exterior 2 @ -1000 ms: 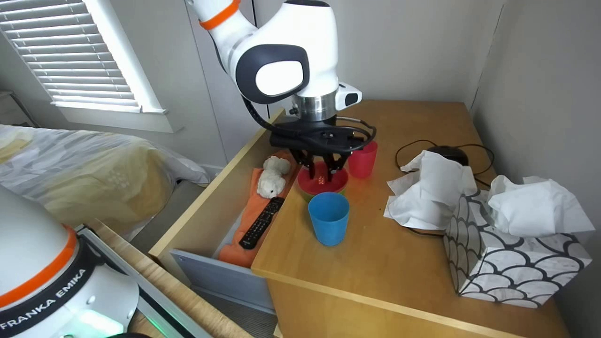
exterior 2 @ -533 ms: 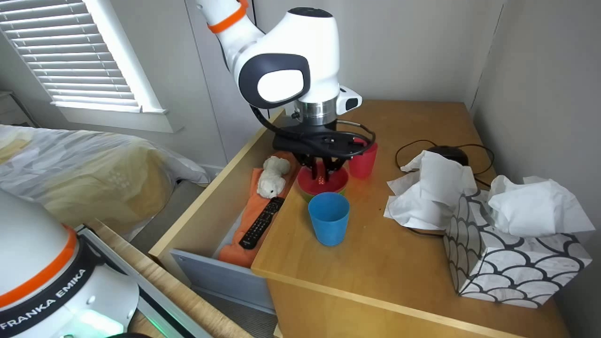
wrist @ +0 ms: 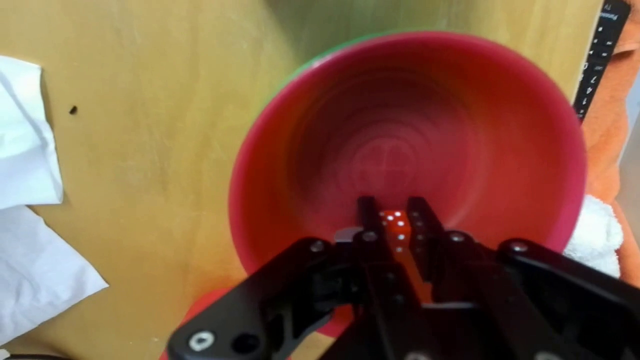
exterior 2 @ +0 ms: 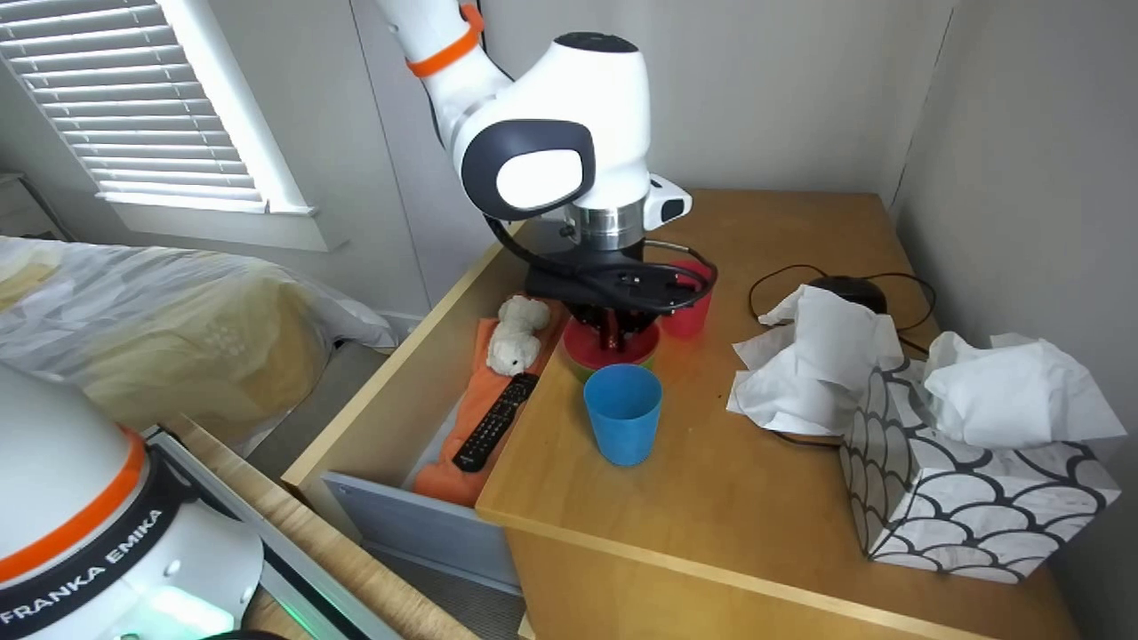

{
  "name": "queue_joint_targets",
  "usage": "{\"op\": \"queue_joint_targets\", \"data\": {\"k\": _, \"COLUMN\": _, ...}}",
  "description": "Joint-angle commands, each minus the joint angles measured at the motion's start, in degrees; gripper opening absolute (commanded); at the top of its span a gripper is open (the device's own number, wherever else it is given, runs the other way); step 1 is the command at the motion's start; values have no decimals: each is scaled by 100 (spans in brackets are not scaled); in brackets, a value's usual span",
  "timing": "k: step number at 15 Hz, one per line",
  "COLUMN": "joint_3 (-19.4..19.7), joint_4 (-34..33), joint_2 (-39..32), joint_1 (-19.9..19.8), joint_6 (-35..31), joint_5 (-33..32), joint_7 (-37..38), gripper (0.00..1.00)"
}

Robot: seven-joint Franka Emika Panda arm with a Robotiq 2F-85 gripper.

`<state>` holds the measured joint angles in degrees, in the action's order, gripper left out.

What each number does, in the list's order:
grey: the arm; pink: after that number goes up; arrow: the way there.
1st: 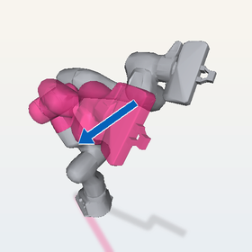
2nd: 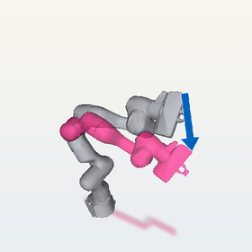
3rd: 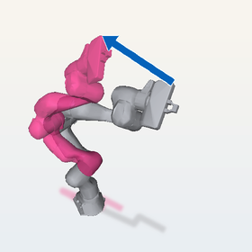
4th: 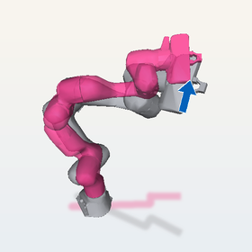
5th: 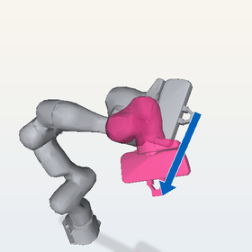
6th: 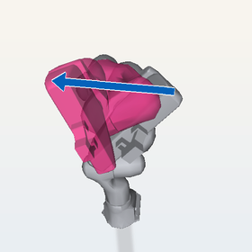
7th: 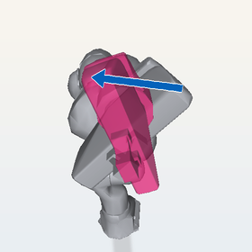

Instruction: Remove the dice from the bowl and put it on the countertop

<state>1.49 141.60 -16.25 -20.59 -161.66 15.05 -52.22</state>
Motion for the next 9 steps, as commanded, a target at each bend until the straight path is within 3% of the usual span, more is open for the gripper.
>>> {"op": "queue_joint_targets", "data": {"k": 1, "joint_3": -76, "joint_4": 92, "joint_2": 140, "joint_1": -121, "joint_6": -148, "joint_5": -46, "joint_7": -74, "gripper": 4}}
{"op": "queue_joint_targets", "data": {"k": 9, "joint_3": 182, "joint_4": 286, "joint_2": 1625, "joint_1": 168, "joint_6": 531, "joint_5": 100, "joint_7": 150, "gripper": 5}}
